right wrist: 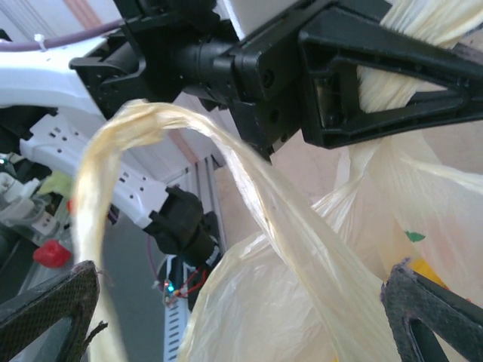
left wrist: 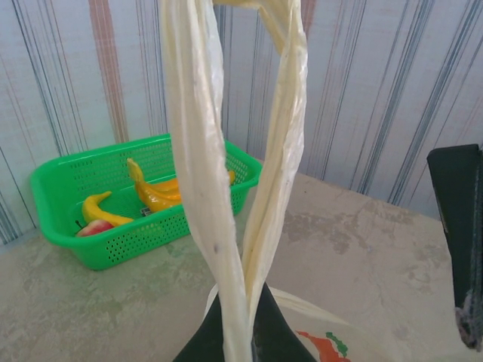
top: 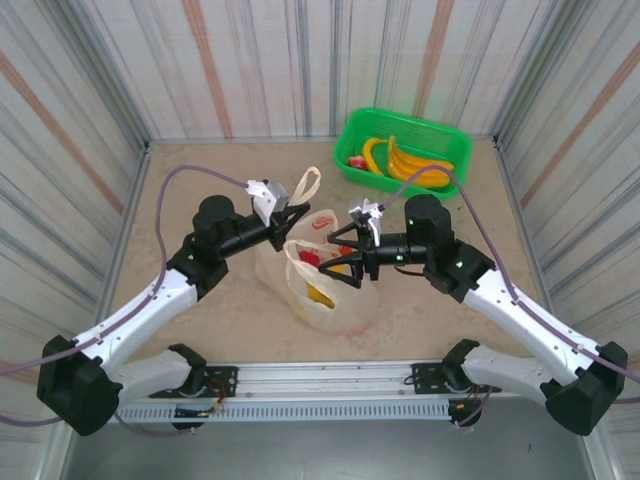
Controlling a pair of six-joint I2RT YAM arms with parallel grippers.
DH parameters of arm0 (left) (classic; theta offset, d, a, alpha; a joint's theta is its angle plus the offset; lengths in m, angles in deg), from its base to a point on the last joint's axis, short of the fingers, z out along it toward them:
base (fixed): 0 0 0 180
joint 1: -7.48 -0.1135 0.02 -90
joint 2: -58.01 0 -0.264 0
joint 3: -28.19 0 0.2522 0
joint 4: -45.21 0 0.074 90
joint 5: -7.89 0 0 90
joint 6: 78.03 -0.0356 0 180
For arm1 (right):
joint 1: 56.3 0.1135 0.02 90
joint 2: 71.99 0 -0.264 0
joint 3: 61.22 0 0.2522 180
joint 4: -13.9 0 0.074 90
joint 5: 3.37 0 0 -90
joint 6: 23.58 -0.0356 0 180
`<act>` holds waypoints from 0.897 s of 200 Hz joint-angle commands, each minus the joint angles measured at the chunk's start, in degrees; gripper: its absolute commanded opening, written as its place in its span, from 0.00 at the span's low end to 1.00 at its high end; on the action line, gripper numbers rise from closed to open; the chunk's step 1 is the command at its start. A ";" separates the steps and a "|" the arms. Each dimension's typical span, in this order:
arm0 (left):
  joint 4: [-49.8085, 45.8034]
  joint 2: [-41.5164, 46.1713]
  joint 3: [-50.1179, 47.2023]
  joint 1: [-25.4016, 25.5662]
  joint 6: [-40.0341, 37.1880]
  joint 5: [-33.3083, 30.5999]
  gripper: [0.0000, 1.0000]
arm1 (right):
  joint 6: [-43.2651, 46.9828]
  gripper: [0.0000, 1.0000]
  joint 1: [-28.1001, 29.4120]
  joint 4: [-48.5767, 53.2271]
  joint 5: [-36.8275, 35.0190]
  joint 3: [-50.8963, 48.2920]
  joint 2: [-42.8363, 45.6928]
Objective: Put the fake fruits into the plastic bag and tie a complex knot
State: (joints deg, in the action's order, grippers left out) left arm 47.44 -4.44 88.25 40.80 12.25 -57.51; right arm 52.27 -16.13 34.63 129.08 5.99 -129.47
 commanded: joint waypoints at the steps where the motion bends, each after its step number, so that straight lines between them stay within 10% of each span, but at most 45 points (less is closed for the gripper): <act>1: -0.43 0.32 2.46 -0.45 1.09 0.93 0.00 | -0.02 0.99 -1.52 -2.66 1.31 -1.36 3.36; 32: -2.03 0.04 3.47 -0.46 1.23 0.25 0.00 | 3.48 0.99 1.23 1.14 -2.12 -0.23 5.37; 111: -2.63 -0.85 4.67 -0.44 3.31 0.40 0.00 | 33.80 0.99 27.98 -4.35 -66.53 -3.62 8.43; 179: 0.23 -1.53 4.76 1.75 1.46 3.88 0.00 | 29.13 0.99 18.07 0.24 -54.37 -3.63 11.33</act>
State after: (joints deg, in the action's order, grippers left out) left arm 45.01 -5.45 91.18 41.80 14.63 -55.98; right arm 84.83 6.95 32.64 68.89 2.28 -120.79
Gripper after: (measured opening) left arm 0.043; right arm 0.993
